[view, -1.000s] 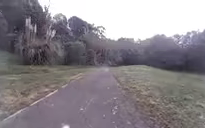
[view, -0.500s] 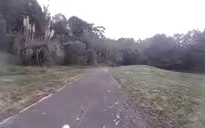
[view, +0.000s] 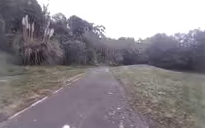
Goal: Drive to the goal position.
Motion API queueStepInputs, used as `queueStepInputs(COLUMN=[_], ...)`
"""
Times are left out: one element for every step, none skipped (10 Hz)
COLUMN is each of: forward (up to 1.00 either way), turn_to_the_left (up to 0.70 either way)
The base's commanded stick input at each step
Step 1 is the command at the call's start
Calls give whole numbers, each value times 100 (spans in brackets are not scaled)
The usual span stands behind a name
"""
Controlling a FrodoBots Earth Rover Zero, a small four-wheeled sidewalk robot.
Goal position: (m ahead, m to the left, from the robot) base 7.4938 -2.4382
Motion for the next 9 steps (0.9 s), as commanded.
queueStepInputs(forward=[45, 45, 45, 45, 45, 45, 45, 45, 45], turn_to_the_left=[0, 0, 0, 0, 0, 0, 0, 0, 0])
